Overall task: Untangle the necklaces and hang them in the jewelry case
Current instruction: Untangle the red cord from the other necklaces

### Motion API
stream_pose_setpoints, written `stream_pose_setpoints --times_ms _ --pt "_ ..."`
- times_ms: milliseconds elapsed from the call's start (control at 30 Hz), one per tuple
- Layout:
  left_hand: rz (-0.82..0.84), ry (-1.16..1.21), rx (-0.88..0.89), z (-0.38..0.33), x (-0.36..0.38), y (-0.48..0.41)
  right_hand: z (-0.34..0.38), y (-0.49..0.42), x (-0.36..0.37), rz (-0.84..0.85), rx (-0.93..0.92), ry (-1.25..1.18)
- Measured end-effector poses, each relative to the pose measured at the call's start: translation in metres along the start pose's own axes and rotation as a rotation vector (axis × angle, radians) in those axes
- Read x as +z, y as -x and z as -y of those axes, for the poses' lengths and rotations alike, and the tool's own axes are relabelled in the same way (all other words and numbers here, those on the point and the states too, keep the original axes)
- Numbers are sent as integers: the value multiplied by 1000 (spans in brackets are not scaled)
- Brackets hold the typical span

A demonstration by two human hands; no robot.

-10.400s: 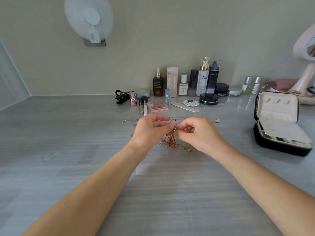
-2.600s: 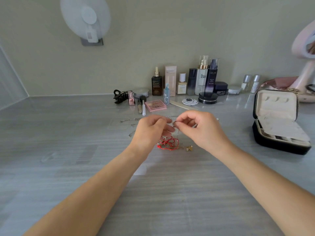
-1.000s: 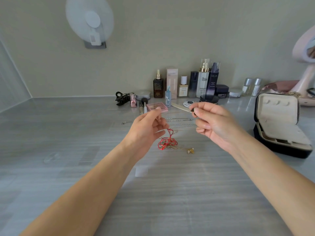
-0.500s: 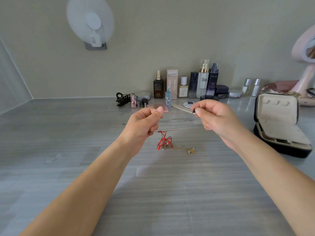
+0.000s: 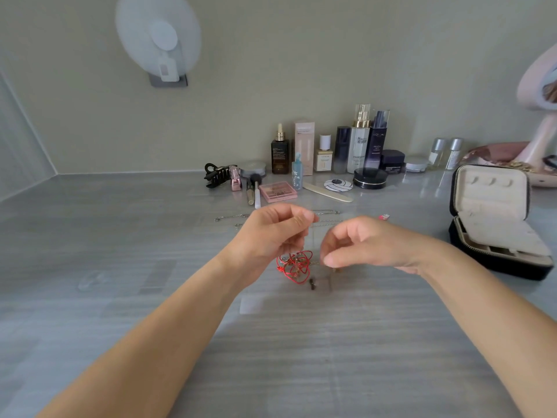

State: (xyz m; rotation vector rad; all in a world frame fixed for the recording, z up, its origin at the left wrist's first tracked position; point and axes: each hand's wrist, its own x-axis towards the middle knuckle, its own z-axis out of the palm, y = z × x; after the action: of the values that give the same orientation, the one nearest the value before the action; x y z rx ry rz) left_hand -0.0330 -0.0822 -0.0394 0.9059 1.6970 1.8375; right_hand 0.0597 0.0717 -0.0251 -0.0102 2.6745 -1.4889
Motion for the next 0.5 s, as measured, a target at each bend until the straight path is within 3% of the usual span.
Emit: stream_pose_setpoints --times_ms 233,500 --pt "-71 -164 13 1 4 -1 5 -7 19 -90 14 -322" --pt "-46 -130 32 -2 5 -1 5 -9 18 -295 -23 -98"
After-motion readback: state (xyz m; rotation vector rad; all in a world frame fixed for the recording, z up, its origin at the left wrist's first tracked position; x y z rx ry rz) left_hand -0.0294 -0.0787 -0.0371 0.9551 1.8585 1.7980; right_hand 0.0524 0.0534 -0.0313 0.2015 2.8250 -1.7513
